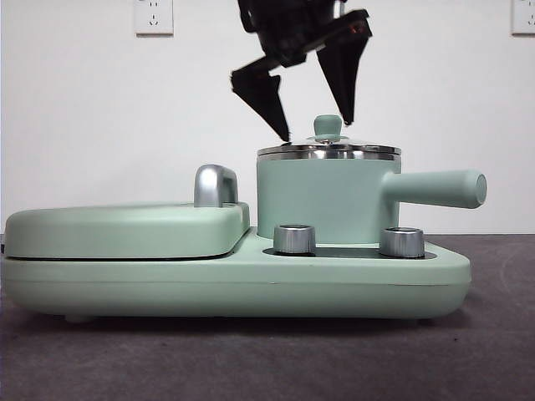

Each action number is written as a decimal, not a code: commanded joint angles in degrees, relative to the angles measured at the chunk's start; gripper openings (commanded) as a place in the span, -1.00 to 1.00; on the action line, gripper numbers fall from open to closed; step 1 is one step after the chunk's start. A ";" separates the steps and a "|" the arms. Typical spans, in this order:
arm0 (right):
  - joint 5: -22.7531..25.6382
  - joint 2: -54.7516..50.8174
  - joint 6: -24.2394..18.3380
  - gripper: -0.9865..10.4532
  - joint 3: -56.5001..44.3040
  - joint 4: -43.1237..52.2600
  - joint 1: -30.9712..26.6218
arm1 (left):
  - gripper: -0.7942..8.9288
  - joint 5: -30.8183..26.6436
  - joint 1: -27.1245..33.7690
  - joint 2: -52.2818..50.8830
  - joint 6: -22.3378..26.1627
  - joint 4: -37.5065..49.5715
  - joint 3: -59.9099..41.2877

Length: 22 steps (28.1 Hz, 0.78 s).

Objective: Put the buns in a small steamer

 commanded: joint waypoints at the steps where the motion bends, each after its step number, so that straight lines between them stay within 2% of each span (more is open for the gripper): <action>1: -0.20 0.04 0.59 0.06 0.48 0.55 0.28 | 0.20 0.83 0.09 -4.79 -4.76 -2.23 1.33; 4: -1.03 0.04 0.59 0.06 0.48 0.55 0.28 | 0.20 2.14 0.20 -11.69 -5.73 -2.56 -1.92; 6: -2.23 0.04 0.61 0.06 0.48 0.57 0.28 | 0.20 2.27 -0.70 -18.01 -5.84 -2.56 -7.98; 12: -3.85 0.07 0.31 0.06 0.15 1.73 0.28 | 0.19 2.29 -3.78 -42.60 -1.64 -2.54 -38.66; 15: -6.12 0.07 -1.05 0.06 -0.48 2.64 0.28 | 0.19 2.29 -4.15 -50.73 -1.90 -1.53 -49.03; 18: -8.02 0.07 -1.88 0.05 -1.86 4.31 0.28 | 0.19 2.29 -4.13 -58.97 -3.69 4.24 -58.82; 22: -10.47 0.07 -1.97 0.05 -4.22 6.97 0.28 | 0.19 2.25 -4.02 -71.73 -5.81 16.94 -72.54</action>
